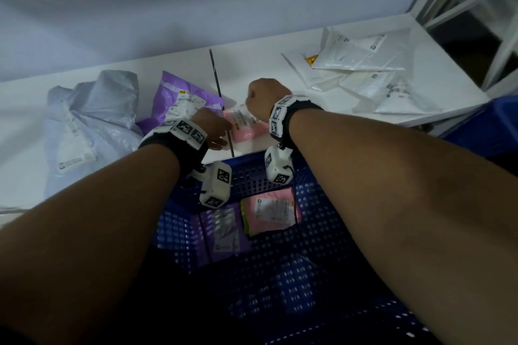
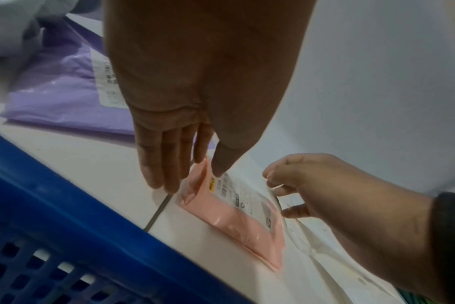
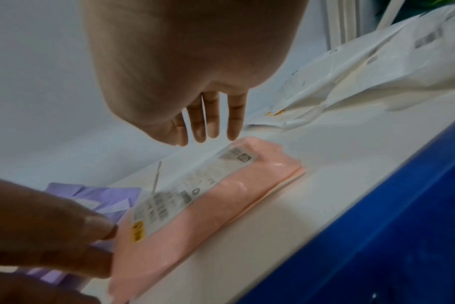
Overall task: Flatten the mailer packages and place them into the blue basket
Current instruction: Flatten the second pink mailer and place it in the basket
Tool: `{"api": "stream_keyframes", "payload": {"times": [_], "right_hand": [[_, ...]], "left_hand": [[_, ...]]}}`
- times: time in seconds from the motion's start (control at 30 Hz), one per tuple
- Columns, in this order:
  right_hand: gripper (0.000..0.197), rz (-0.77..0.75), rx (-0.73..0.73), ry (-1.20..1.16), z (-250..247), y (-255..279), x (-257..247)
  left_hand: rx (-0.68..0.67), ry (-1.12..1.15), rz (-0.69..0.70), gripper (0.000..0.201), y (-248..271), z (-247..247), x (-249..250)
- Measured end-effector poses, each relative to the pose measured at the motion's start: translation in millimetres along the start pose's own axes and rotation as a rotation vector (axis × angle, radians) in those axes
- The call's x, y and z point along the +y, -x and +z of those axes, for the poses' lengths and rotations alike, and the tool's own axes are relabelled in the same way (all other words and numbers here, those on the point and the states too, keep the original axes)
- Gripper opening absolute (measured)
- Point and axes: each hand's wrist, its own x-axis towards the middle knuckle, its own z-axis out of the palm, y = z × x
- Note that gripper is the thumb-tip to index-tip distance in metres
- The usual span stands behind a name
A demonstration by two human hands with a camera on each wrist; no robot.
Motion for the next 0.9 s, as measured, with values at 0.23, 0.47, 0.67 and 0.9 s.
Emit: {"api": "stream_keyframes", "payload": {"times": [0.23,0.47,0.67,0.9], "right_hand": [[0.062,0.191,-0.133,0.015,16.8,-0.2,32.7],[0.045,0.145,-0.188,0.143,33.8,-3.3,31.6],[0.059,0.092,-0.216,0.143,42.7,-3.0,38.2],[0.068,-0.029,-0.033,0.300,48.1,8.0,37.5]], "left_hand": [[-0.004,-0.116,0.093,0.026,-4.9,11.1,4.2],[0.115,-0.458,0.230,0.050,-16.7,15.2,-1.6],[0.193,-0.871,0.440,0.068,-26.2,20.8,-17.9],[0.091,-1.032,0.561,0.069,-35.7,30.2,-24.8]]}}
